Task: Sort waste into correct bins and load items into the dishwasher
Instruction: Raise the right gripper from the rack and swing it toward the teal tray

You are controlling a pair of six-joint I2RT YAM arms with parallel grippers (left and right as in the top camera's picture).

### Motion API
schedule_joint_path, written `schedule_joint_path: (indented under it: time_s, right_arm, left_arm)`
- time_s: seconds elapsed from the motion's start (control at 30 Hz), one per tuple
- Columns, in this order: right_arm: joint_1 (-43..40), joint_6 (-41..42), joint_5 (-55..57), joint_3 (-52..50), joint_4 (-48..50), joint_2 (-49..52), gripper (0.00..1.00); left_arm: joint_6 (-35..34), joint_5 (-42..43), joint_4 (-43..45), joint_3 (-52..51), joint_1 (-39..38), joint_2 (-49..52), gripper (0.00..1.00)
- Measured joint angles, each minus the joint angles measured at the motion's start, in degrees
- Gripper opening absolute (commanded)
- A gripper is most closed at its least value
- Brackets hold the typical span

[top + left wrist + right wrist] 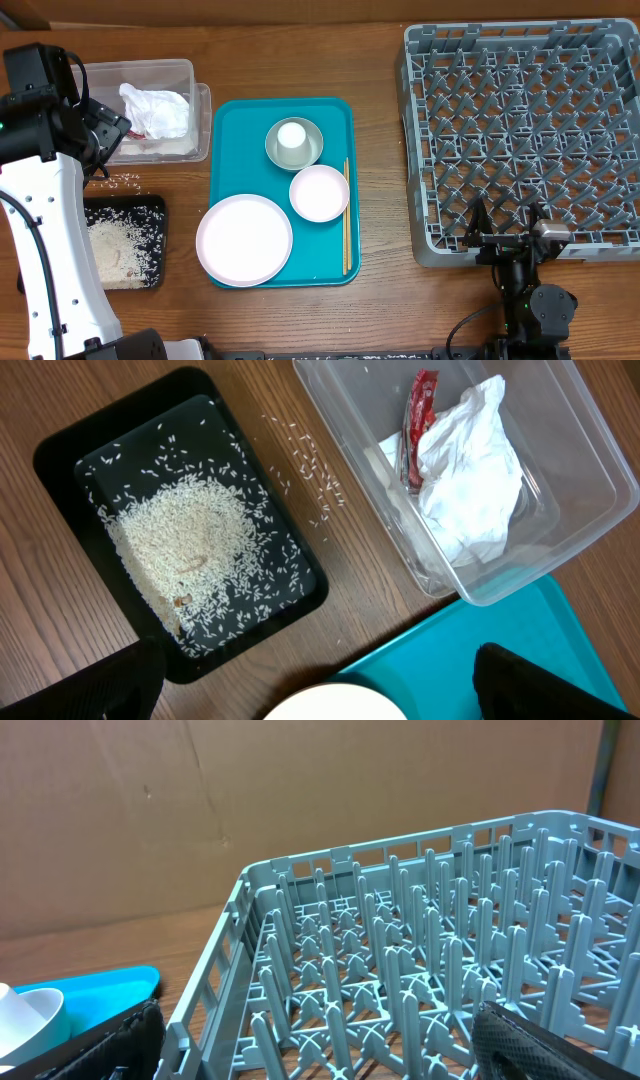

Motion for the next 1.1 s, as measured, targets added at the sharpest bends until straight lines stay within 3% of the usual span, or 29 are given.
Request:
schedule_joint_path:
  time_s: [0.57, 0.73, 0.93, 1.1]
  right_arm:
    - [0.0, 0.1, -1.7, 0.0, 3.1, 0.0, 1.0]
    - [0.0, 0.1, -19.2, 0.0, 12.2, 0.0, 1.0]
    - [0.0, 0.7, -44.9, 0.0, 31.2, -0.1, 1.0]
    - [0.0, 5.3, -53.4, 0.0, 36.0, -0.1, 1.0]
  left_arm:
    - [0.0, 0.0, 0.0, 0.0, 0.0, 0.0, 1.0]
    - [0.0, 0.0, 0.0, 0.0, 0.0, 0.0, 1.0]
    - [0.0, 0.2, 0.0, 0.0, 0.0, 0.0, 1.0]
    - [0.0, 0.2, 0.0, 0.0, 0.0, 0.0, 1.0]
